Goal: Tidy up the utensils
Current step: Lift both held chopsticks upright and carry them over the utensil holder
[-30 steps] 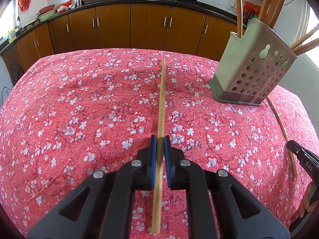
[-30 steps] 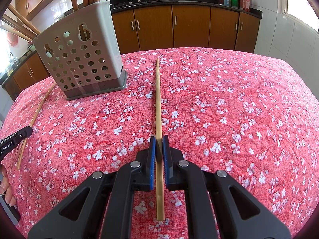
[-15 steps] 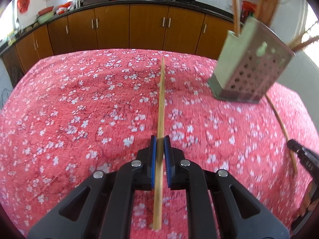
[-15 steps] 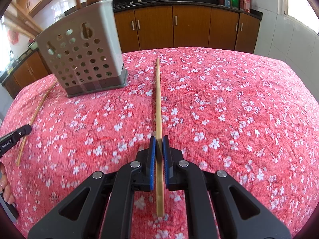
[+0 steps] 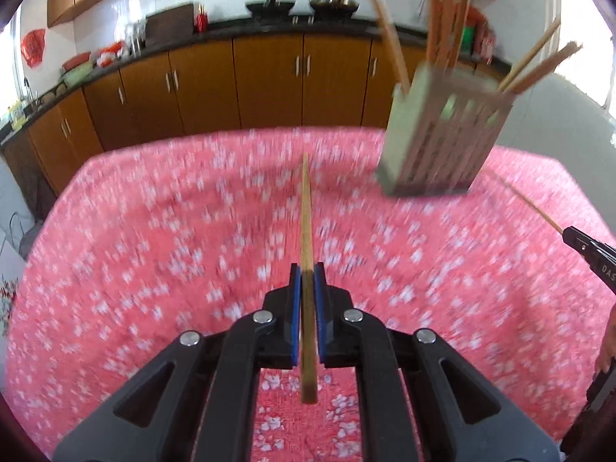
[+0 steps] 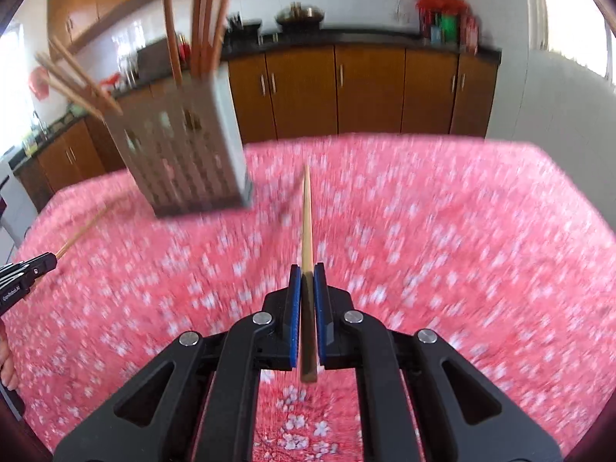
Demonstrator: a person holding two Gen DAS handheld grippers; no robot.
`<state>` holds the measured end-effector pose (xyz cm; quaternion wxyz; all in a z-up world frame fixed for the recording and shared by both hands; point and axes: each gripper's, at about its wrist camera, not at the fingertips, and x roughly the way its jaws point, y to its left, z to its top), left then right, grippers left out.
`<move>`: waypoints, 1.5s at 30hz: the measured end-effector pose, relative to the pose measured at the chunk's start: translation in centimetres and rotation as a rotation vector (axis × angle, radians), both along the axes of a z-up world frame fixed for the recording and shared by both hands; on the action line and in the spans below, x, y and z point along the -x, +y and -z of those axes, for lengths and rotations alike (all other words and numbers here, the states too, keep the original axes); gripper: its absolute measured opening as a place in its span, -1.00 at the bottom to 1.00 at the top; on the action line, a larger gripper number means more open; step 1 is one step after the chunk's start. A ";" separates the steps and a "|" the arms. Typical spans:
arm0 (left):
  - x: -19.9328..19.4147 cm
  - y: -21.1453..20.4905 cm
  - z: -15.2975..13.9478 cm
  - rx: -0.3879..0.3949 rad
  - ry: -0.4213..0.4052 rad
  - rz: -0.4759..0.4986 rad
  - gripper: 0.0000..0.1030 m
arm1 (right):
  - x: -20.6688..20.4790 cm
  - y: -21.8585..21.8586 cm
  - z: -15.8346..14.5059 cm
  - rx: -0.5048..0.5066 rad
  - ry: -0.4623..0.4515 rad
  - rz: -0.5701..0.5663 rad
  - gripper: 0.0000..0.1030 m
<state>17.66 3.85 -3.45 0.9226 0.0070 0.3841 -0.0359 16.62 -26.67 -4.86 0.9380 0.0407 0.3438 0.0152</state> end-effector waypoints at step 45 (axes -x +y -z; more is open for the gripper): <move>-2.1 -5.6 -22.8 0.247 -0.561 0.035 -0.84 | -1.1 3.4 -21.0 -0.162 -0.629 -0.102 -0.85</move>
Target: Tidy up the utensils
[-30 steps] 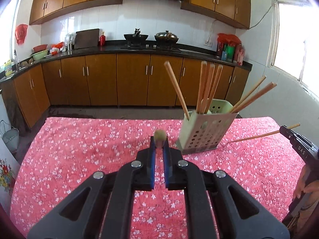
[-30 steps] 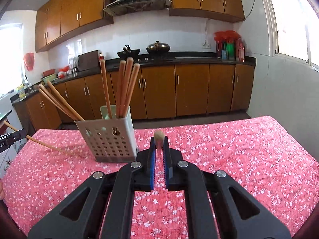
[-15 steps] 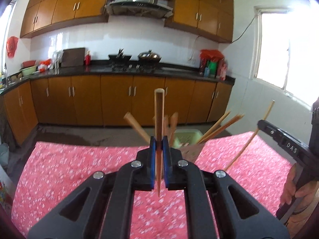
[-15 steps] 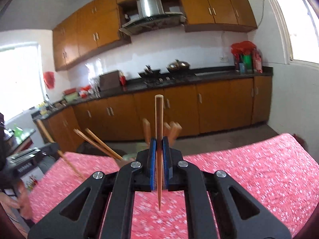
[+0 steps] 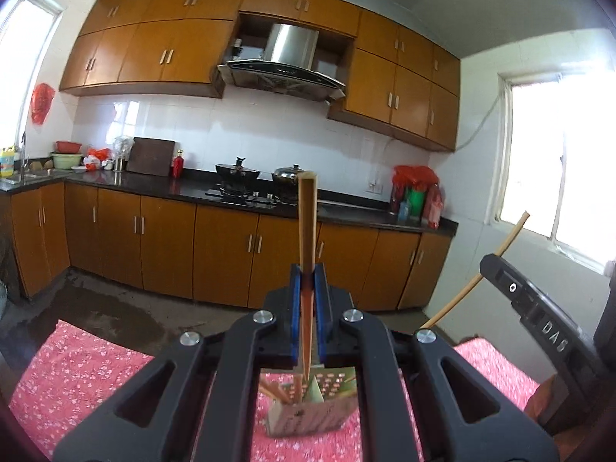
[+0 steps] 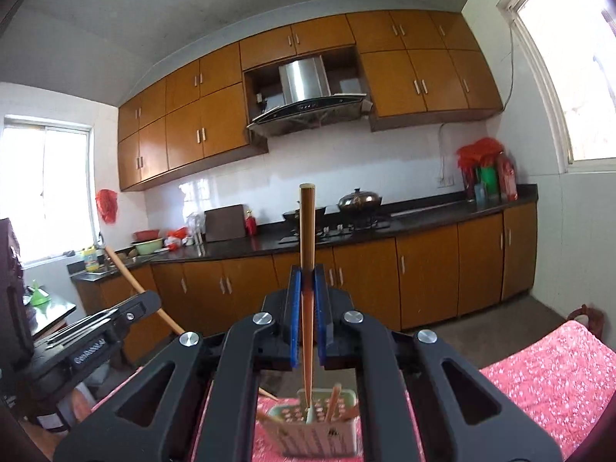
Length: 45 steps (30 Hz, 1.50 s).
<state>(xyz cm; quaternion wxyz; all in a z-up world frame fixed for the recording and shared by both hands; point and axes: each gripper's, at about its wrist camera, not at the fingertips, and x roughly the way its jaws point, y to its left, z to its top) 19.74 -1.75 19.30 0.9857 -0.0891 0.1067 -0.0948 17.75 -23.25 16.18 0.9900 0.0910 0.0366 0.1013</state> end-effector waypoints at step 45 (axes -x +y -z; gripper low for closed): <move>14.6 2.6 13.6 -0.231 0.071 -0.118 0.92 | 11.0 0.0 11.8 0.210 0.208 0.172 0.97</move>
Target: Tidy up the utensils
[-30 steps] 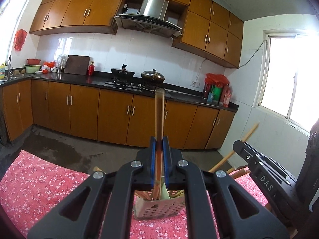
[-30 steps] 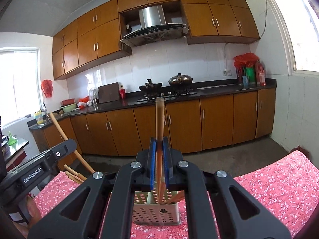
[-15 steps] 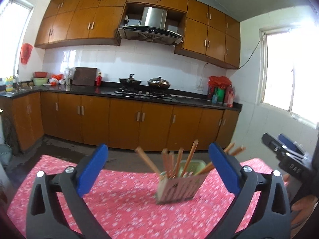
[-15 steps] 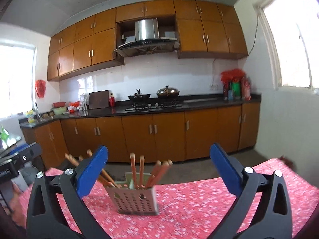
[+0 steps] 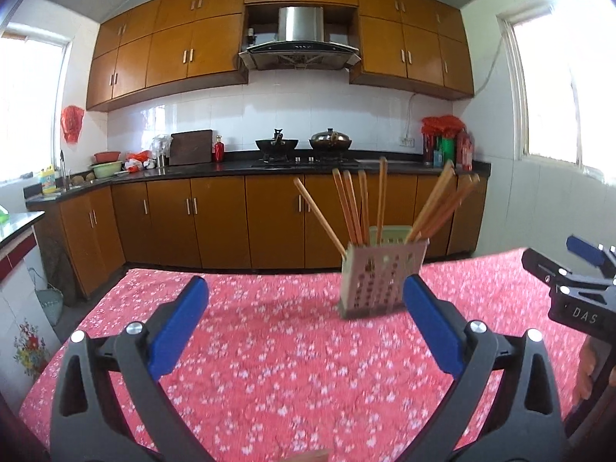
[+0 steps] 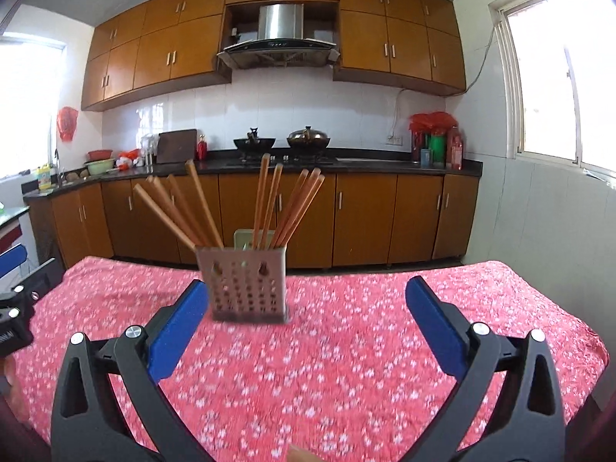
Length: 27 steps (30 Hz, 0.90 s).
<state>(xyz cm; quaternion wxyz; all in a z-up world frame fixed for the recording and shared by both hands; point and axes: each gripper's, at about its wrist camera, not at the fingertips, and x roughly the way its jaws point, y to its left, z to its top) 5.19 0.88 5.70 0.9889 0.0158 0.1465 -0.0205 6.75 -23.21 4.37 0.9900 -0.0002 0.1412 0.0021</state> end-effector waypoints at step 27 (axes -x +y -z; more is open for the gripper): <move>1.0 -0.8 4.5 0.036 0.137 0.025 0.92 | 1.3 0.4 5.6 -0.068 0.161 -0.008 0.97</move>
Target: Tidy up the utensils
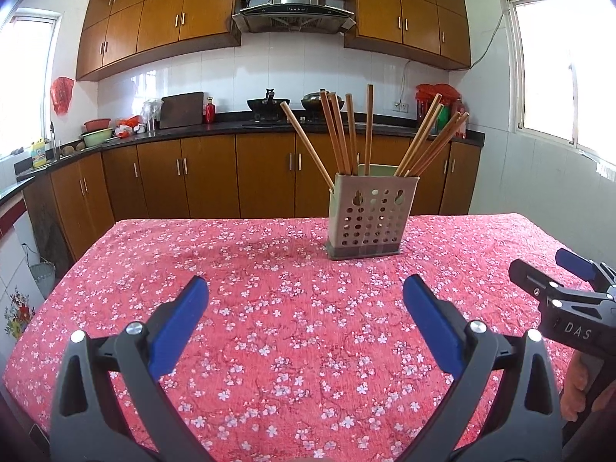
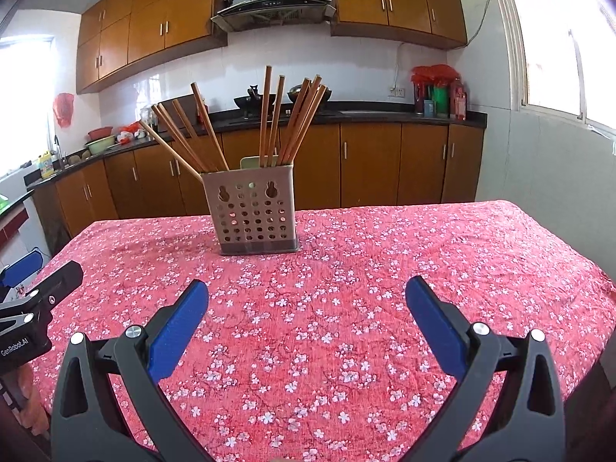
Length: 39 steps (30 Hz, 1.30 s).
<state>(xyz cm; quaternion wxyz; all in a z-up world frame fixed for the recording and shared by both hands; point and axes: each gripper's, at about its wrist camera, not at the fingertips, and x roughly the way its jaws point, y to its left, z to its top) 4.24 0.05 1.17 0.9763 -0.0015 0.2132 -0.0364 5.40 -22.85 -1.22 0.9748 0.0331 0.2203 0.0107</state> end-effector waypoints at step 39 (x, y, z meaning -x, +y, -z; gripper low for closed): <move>-0.4 0.4 -0.2 0.010 0.009 0.002 0.92 | 0.1 -0.2 -0.1 -0.014 0.006 0.006 0.97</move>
